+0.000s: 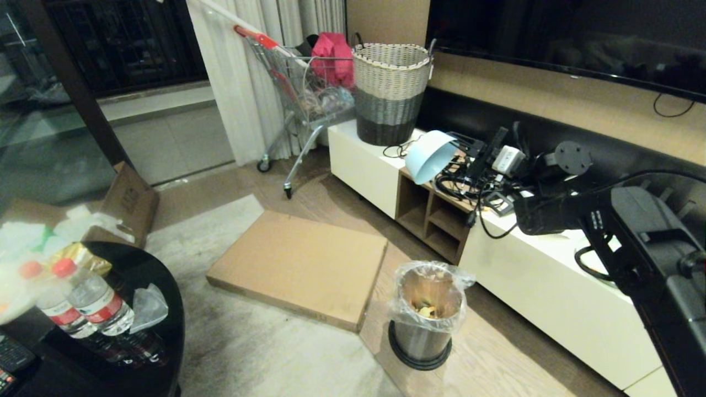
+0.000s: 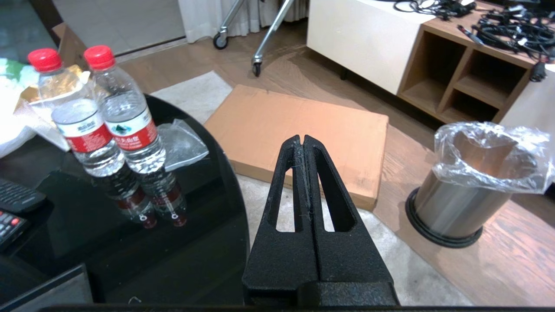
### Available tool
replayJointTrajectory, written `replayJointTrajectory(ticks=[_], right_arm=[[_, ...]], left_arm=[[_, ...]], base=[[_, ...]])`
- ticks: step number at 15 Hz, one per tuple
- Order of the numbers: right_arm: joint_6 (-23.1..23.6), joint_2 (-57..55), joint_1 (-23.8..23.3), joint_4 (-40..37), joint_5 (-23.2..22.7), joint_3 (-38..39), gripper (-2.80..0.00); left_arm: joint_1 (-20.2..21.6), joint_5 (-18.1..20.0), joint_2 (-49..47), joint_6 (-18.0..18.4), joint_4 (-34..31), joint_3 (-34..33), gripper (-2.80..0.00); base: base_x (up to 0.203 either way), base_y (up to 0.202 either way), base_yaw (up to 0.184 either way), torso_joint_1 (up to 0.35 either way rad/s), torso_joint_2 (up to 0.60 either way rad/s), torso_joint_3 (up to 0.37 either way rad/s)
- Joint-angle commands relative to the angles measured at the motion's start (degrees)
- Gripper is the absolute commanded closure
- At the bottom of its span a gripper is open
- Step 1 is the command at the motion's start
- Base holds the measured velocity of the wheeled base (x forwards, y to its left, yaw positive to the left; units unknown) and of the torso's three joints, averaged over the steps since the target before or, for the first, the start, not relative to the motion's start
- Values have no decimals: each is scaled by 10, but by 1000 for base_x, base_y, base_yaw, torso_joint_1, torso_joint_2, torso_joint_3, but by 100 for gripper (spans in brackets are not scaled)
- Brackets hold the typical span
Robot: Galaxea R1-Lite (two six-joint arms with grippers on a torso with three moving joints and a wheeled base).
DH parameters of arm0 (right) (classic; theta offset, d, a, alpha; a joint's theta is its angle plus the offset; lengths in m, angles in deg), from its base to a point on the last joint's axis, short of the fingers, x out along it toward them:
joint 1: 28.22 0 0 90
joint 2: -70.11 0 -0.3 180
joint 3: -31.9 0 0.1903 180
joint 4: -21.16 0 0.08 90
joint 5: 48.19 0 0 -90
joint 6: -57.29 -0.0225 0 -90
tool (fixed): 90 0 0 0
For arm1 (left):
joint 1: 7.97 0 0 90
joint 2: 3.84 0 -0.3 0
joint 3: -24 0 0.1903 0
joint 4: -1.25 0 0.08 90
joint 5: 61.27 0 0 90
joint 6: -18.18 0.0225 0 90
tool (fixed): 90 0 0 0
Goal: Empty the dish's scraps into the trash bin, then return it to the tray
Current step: Put the bowl back to the table
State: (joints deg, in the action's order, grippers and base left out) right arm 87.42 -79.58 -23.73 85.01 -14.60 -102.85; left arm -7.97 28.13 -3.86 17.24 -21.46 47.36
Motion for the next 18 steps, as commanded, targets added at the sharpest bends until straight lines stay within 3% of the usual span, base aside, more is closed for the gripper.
replayJointTrajectory(ticks=[1, 3, 5, 11, 18], right_arm=[[0, -11, -2, 27, -1, 5, 0], [-17, -8, -5, 27, 9, 53, 0], [-52, 1, -5, 27, 48, 123, 0], [-148, 53, -9, 26, 218, 317, 0], [-219, 202, -1, -37, 412, 638, 0]], left_arm=[[0, 0, 0, 0, 0, 0, 0], [0, 0, 0, 0, 0, 0, 0], [0, 0, 0, 0, 0, 0, 0], [0, 0, 0, 0, 0, 0, 0], [0, 0, 0, 0, 0, 0, 0]], base=[[0, 0, 0, 0, 0, 0], [0, 0, 0, 0, 0, 0], [0, 0, 0, 0, 0, 0], [0, 0, 0, 0, 0, 0], [0, 0, 0, 0, 0, 0]])
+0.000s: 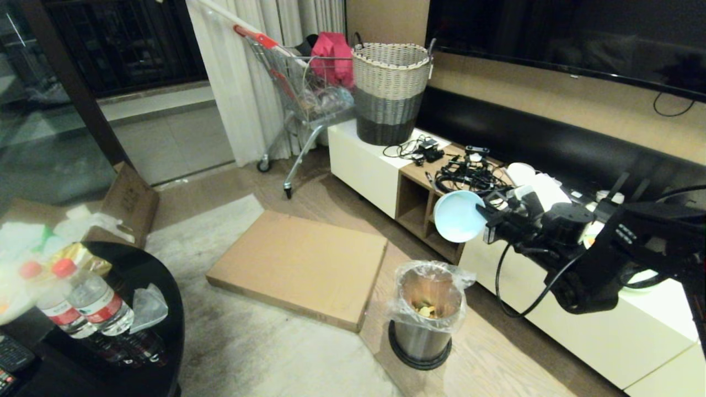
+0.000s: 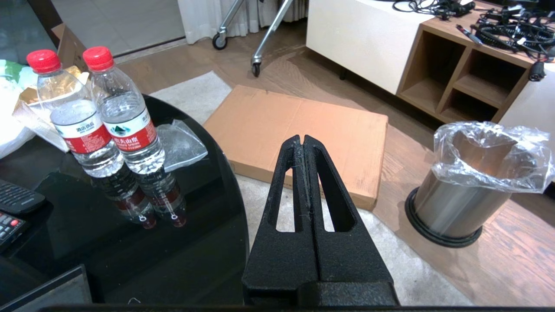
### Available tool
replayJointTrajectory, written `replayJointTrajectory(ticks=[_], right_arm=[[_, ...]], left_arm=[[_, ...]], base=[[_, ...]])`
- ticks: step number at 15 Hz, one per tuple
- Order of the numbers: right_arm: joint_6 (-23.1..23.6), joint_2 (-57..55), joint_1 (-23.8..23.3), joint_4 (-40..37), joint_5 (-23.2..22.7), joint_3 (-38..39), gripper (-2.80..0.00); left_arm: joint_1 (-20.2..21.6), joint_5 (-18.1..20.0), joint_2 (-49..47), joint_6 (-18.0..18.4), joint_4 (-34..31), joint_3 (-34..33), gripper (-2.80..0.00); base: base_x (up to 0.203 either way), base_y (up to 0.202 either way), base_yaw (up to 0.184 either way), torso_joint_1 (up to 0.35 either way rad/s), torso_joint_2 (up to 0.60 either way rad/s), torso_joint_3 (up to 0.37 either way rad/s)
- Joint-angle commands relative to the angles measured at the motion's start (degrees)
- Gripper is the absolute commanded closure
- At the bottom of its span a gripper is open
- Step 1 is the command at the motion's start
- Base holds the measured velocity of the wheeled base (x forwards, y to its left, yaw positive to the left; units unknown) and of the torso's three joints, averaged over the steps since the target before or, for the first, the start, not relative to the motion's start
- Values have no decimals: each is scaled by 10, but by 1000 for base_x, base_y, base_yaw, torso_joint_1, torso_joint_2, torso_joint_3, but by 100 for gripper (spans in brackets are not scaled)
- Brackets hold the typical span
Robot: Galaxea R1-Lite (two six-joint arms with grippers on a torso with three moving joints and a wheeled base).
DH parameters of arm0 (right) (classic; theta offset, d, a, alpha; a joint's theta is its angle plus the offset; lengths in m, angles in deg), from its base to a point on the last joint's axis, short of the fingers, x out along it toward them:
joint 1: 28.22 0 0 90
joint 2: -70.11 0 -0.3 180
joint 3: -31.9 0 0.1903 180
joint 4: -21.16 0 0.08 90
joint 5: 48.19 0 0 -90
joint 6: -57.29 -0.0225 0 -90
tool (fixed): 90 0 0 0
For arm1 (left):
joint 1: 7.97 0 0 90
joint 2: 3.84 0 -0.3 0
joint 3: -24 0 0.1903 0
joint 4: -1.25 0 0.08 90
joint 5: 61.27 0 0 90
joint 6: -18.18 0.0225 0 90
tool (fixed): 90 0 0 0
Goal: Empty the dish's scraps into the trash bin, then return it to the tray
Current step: Put the bowl back to the table
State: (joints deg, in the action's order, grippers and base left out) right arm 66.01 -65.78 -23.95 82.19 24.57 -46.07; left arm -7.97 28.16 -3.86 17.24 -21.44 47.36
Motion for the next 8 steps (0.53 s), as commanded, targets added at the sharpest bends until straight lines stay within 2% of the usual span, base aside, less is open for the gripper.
replayJointTrajectory(ticks=[1, 4, 8], right_arm=[[-13, 102, 2, -33, 40, 115, 0], [-37, 216, 2, -127, 93, 235, 0], [-74, 357, 5, -271, 168, 351, 0]], left_arm=[[0, 0, 0, 0, 0, 0, 0], [0, 0, 0, 0, 0, 0, 0], [0, 0, 0, 0, 0, 0, 0]], base=[[0, 0, 0, 0, 0, 0], [0, 0, 0, 0, 0, 0], [0, 0, 0, 0, 0, 0]])
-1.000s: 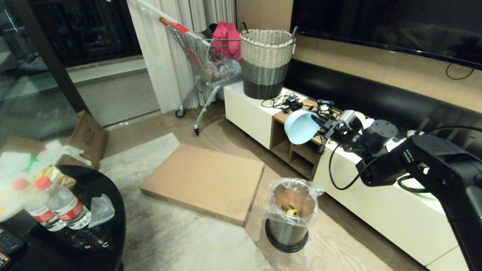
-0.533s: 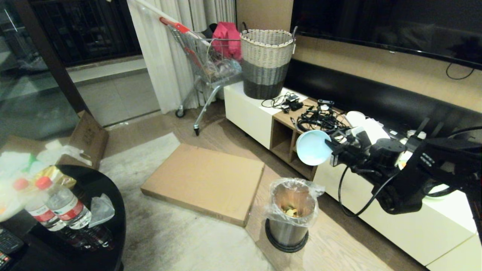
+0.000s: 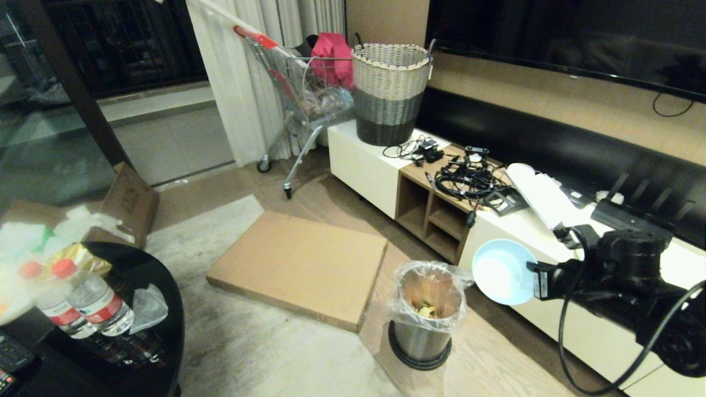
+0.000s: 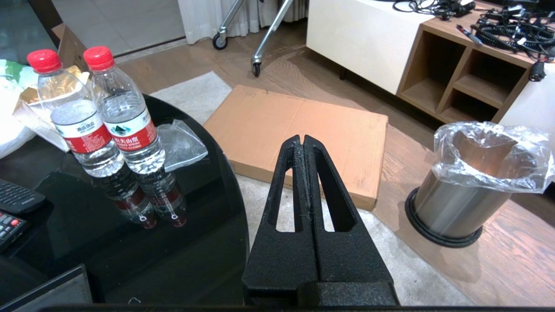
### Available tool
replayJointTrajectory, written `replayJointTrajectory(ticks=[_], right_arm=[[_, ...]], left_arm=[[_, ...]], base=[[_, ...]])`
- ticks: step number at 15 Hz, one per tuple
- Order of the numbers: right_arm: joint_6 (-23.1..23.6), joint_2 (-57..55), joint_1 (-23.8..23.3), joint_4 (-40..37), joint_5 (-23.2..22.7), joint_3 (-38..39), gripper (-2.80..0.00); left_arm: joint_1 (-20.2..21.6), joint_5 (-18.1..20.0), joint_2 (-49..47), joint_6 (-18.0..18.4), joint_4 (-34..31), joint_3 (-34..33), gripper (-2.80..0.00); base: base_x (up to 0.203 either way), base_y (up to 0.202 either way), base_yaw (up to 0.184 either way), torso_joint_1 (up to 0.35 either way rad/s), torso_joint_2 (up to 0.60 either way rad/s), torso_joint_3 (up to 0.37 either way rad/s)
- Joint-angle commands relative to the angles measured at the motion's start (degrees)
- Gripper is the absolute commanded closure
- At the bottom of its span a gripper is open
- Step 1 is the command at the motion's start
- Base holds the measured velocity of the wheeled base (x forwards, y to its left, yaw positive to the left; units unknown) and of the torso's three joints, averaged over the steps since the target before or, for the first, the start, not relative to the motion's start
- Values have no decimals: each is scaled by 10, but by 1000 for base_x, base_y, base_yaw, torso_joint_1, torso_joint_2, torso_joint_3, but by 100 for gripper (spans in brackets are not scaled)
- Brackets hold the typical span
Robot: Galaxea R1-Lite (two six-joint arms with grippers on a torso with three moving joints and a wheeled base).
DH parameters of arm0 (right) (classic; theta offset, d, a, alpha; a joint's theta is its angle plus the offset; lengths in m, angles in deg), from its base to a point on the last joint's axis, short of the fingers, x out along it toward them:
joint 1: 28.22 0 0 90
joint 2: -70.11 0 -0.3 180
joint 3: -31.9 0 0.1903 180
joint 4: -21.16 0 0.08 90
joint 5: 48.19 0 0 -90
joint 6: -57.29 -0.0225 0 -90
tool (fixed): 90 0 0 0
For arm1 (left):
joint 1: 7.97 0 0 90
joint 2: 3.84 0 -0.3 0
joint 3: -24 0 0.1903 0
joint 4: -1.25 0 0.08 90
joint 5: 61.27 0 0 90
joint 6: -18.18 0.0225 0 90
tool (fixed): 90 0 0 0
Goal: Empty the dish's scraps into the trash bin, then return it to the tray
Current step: Put the bowl back to the table
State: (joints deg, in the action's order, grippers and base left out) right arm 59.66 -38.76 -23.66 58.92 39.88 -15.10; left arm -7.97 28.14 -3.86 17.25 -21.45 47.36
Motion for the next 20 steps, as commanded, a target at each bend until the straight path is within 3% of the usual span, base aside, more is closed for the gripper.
replayJointTrajectory(ticks=[1, 3, 9, 16, 20], right_arm=[[-29, 113, 2, -63, 37, 62, 0], [-56, 159, 2, -99, 102, 98, 0], [-90, 369, -8, -204, 163, 205, 0], [-87, 663, -49, -464, 168, 235, 0], [-70, 830, -48, -547, 88, 235, 0]], left_arm=[[0, 0, 0, 0, 0, 0, 0], [0, 0, 0, 0, 0, 0, 0], [0, 0, 0, 0, 0, 0, 0], [0, 0, 0, 0, 0, 0, 0], [0, 0, 0, 0, 0, 0, 0]], base=[[0, 0, 0, 0, 0, 0], [0, 0, 0, 0, 0, 0], [0, 0, 0, 0, 0, 0], [0, 0, 0, 0, 0, 0], [0, 0, 0, 0, 0, 0]])
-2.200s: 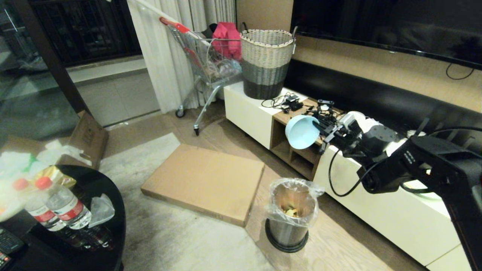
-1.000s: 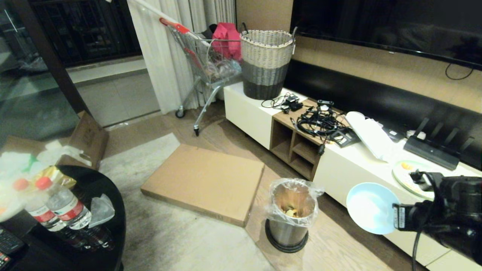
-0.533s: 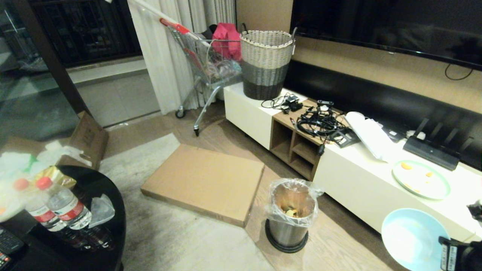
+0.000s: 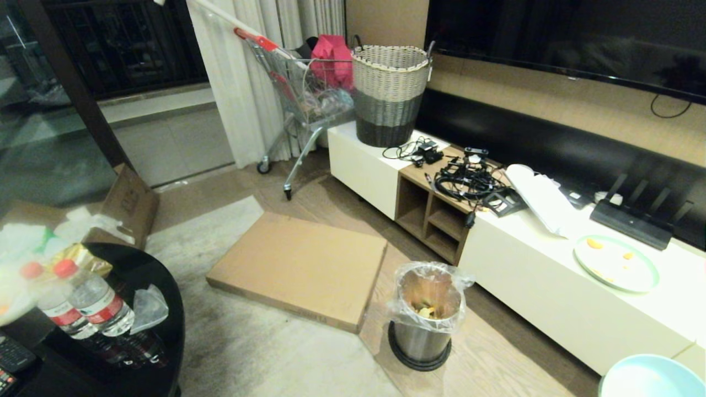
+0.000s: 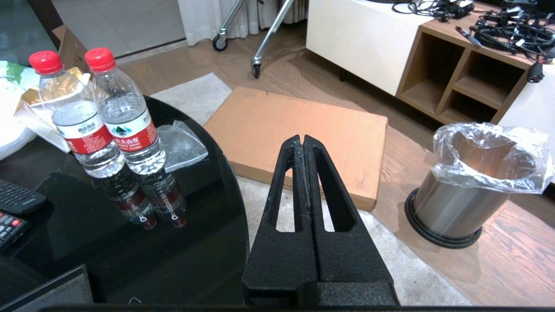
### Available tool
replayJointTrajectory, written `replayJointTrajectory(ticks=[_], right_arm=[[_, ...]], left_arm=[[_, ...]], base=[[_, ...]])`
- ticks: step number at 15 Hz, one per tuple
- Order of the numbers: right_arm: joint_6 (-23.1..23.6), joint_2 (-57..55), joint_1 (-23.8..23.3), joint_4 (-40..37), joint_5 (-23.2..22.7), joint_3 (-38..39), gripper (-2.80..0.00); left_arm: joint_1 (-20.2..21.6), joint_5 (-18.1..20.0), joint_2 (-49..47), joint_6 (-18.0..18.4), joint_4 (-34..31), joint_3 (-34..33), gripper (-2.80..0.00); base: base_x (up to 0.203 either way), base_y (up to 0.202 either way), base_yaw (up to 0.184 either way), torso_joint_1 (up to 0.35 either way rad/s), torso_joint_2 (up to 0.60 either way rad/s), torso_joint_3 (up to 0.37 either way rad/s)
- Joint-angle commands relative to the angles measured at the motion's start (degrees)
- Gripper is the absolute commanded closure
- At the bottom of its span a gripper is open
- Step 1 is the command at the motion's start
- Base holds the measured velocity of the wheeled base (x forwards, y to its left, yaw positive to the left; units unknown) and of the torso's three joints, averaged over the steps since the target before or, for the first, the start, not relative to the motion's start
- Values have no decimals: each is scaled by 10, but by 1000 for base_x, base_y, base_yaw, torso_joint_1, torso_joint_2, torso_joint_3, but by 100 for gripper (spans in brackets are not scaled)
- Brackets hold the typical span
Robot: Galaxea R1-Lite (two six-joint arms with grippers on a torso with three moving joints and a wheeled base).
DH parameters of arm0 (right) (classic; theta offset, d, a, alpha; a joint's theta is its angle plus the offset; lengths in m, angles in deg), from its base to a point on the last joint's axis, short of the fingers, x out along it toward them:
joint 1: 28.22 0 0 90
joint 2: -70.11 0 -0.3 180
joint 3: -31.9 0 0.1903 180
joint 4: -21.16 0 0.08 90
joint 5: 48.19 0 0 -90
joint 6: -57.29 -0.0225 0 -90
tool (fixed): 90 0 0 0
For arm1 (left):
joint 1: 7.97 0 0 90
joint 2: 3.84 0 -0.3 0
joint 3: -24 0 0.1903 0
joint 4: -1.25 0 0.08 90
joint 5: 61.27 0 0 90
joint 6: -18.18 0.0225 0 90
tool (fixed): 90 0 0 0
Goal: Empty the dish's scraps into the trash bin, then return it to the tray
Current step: Put the bowl back to the table
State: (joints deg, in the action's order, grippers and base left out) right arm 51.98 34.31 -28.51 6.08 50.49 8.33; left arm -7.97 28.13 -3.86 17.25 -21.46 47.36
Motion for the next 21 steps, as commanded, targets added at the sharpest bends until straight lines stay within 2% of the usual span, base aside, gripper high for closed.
replayJointTrajectory(ticks=[1, 4, 9, 11, 13, 18, 21], right_arm=[[18, 137, 3, -50, -30, 0, 0], [42, 203, 33, -79, -64, 2, 0], [36, 203, 33, -78, -63, 1, 0], [35, 220, 24, -78, -63, 2, 0], [32, 256, -6, -77, -62, 2, 0], [29, 346, 2, -77, -62, 2, 0], [26, 358, 1, -78, -62, 2, 0]], left_arm=[[0, 0, 0, 0, 0, 0, 0], [0, 0, 0, 0, 0, 0, 0], [0, 0, 0, 0, 0, 0, 0], [0, 0, 0, 0, 0, 0, 0], [0, 0, 0, 0, 0, 0, 0], [0, 0, 0, 0, 0, 0, 0], [0, 0, 0, 0, 0, 0, 0]], base=[[0, 0, 0, 0, 0, 0], [0, 0, 0, 0, 0, 0], [0, 0, 0, 0, 0, 0], [0, 0, 0, 0, 0, 0], [0, 0, 0, 0, 0, 0], [0, 0, 0, 0, 0, 0], [0, 0, 0, 0, 0, 0]])
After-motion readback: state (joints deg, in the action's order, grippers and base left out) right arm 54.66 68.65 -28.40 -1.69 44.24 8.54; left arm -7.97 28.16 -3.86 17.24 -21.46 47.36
